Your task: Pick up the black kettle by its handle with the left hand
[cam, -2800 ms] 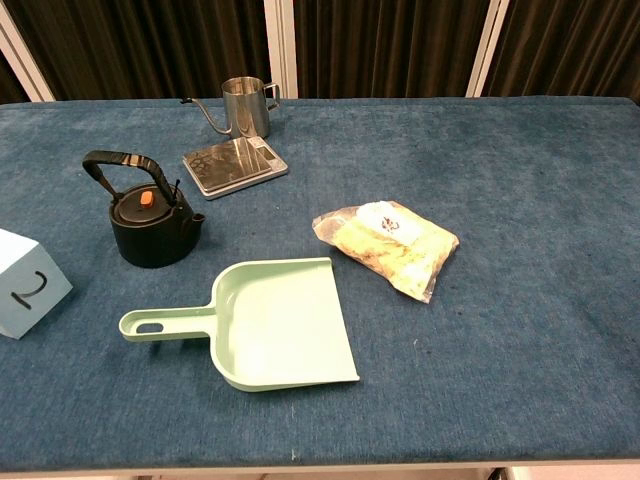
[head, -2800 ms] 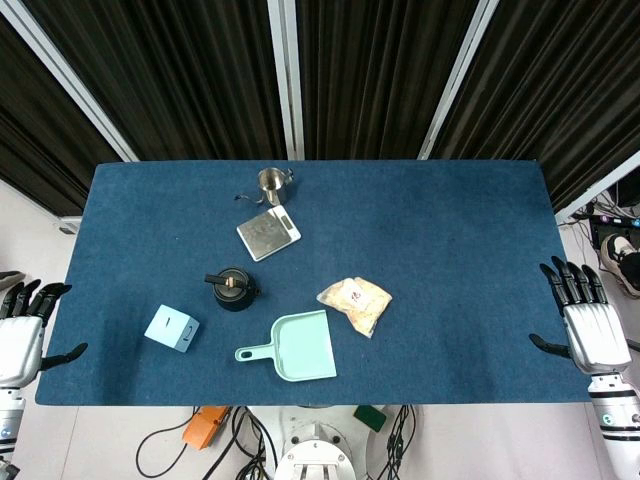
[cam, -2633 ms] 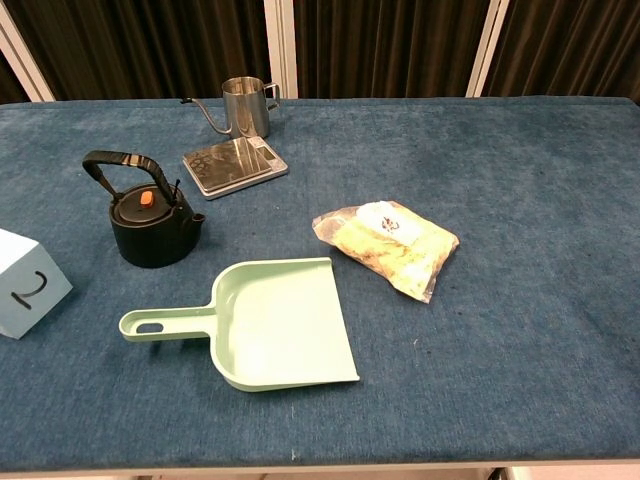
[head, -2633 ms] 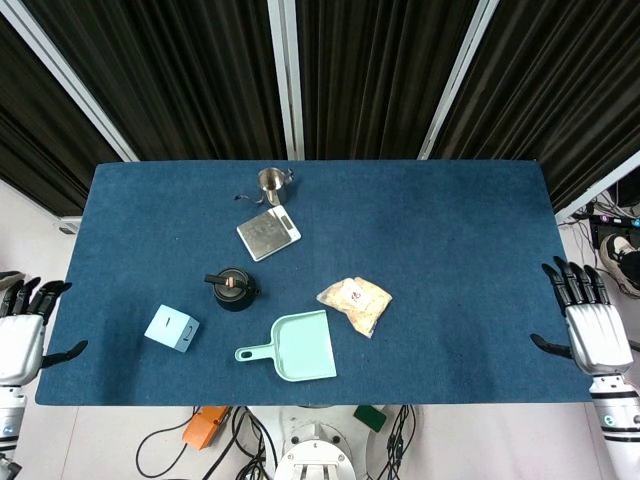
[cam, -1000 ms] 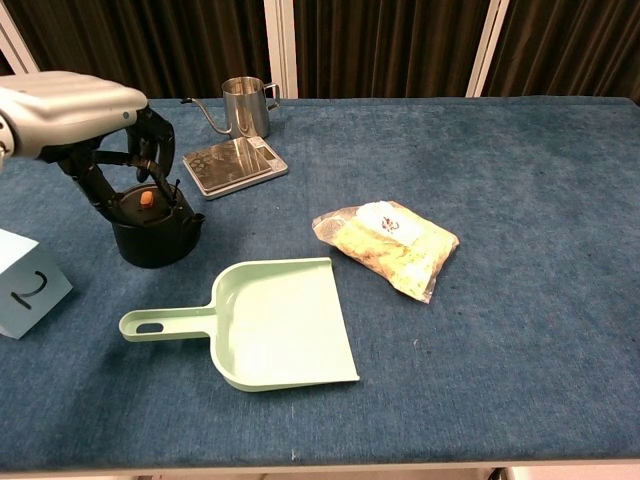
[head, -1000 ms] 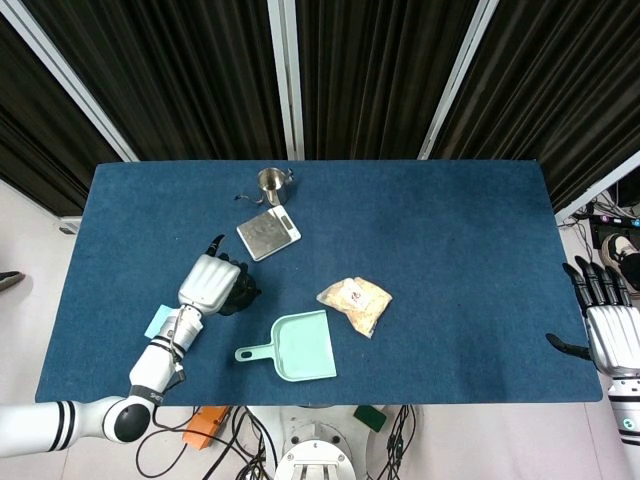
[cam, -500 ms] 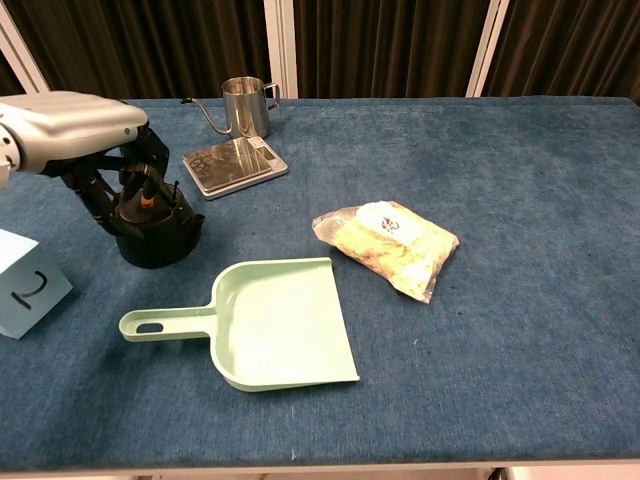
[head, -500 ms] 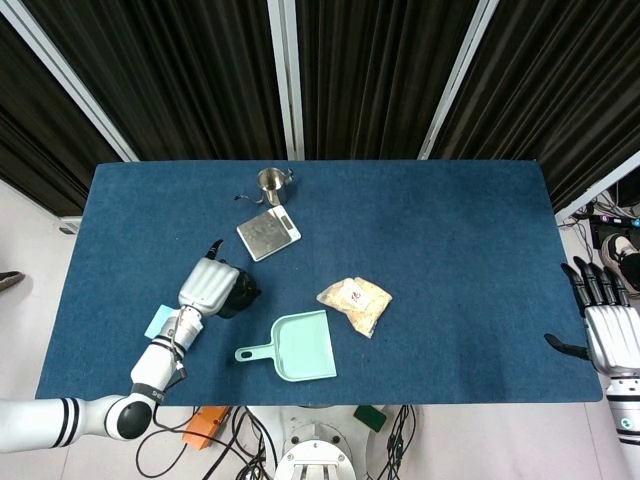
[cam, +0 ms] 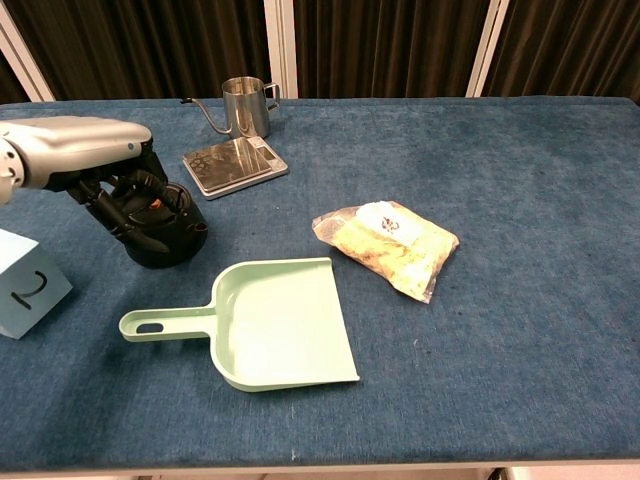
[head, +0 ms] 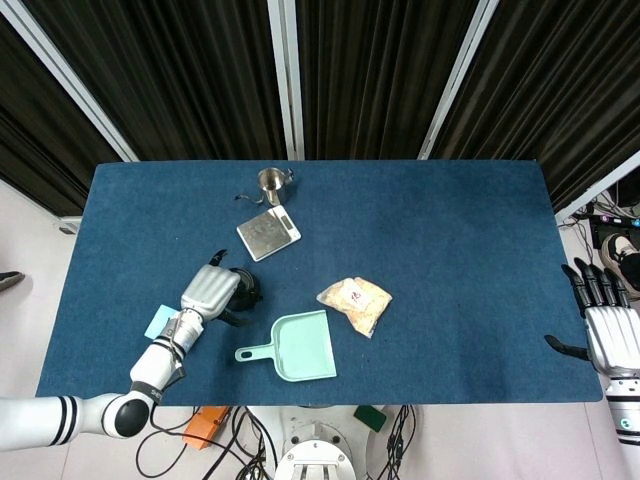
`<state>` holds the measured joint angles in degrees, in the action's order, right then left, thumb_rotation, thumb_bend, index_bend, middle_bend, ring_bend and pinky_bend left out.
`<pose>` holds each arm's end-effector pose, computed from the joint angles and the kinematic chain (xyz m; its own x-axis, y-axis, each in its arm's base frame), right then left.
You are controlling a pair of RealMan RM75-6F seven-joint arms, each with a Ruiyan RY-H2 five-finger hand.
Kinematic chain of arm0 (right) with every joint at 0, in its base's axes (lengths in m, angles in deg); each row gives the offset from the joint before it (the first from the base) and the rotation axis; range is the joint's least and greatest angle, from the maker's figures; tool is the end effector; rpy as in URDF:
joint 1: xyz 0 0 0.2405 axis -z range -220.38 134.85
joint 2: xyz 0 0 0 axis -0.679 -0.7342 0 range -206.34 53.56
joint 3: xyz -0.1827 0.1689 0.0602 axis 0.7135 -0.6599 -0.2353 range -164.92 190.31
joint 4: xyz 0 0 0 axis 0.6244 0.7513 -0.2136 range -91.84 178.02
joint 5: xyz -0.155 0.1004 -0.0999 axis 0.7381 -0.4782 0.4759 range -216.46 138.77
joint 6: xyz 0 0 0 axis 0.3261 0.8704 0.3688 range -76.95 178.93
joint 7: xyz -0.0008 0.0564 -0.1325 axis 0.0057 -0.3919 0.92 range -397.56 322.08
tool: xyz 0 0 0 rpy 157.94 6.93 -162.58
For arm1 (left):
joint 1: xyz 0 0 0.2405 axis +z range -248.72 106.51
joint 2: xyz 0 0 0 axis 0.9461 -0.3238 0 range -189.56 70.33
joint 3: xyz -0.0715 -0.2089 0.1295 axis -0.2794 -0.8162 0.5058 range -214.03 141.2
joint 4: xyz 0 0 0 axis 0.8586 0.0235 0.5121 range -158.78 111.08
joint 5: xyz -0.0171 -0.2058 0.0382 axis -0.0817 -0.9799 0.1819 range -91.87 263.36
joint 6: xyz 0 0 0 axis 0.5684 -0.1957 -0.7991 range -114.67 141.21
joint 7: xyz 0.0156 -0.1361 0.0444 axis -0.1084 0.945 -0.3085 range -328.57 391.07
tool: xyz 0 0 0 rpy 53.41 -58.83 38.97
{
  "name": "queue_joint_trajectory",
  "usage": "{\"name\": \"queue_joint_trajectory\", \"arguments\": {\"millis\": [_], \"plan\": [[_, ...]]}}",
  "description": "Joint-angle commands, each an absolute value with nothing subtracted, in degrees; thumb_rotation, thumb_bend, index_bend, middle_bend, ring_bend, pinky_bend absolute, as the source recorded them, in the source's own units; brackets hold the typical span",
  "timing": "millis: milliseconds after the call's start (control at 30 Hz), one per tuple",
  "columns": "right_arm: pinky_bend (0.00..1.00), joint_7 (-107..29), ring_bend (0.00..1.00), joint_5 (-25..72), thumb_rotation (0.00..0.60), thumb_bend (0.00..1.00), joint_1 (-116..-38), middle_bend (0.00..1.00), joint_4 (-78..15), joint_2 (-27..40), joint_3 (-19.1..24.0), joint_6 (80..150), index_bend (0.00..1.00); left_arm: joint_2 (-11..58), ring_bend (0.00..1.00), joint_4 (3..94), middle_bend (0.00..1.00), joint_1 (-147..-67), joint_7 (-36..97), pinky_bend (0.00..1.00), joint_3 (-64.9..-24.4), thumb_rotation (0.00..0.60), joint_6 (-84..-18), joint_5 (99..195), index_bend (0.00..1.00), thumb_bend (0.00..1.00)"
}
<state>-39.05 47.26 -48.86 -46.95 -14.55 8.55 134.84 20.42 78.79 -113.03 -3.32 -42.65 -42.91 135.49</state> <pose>-0.3166 -0.1935 0.1767 0.4453 0.0142 0.8953 -0.8949 -0.0269 0.4455 -0.1511 0.3013 0.0029 0.5126 0.3950 0.7623 0.8529 -0.3364 -0.3992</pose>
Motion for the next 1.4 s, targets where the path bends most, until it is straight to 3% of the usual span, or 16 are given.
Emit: {"name": "queue_joint_trajectory", "arguments": {"millis": [33,200,300,500,833,1200,1300,1400], "plan": [[0.00,-39.2,0.00,47.2,0.600,0.04,-48.8,0.00,-46.9,-14.5,8.5,134.9,0.00,20.3,0.73,78.2,0.88,-113.2,-1.2,0.00,-42.8,0.376,-41.8,135.1,0.86,0.06],[0.00,-39.6,0.00,47.2,0.600,0.04,-48.8,0.00,-46.9,-14.6,8.5,134.9,0.00,21.1,0.83,76.7,0.98,-113.1,2.3,0.00,-43.2,0.189,-41.4,135.5,0.96,0.04],[0.00,-39.8,0.00,47.2,0.600,0.04,-48.6,0.00,-46.8,-14.7,8.5,135.1,0.00,21.9,0.88,75.6,1.00,-112.7,4.4,0.00,-43.6,0.159,-42.3,136.5,1.00,0.04],[0.00,-40.3,0.00,46.9,0.600,0.04,-48.5,0.00,-46.5,-14.6,8.5,135.1,0.00,23.3,0.96,73.4,1.00,-112.2,6.8,0.01,-44.2,0.157,-43.7,137.1,1.00,0.03],[0.00,-40.8,0.00,46.7,0.600,0.04,-48.4,0.00,-46.3,-14.6,8.4,135.1,0.00,24.6,1.00,72.2,1.00,-111.4,6.6,0.12,-45.0,0.160,-47.5,136.5,1.00,0.06],[0.00,-40.9,0.00,47.2,0.600,0.04,-47.9,0.00,-46.5,-14.7,8.4,136.1,0.00,23.2,1.00,73.7,1.00,-110.3,5.9,0.22,-47.1,0.165,-52.1,135.7,1.00,0.26],[0.00,-41.0,0.00,47.4,0.600,0.04,-47.6,0.00,-46.6,-14.7,8.5,136.5,0.00,22.9,1.00,73.8,1.00,-110.0,5.7,0.25,-47.9,0.241,-53.2,135.1,1.00,0.31],[0.00,-41.2,0.00,47.5,0.600,0.04,-47.4,0.00,-46.5,-14.7,8.6,136.8,0.00,22.4,1.00,73.8,1.00,-109.7,5.9,0.27,-48.3,0.368,-53.6,134.7,1.00,0.36]]}}
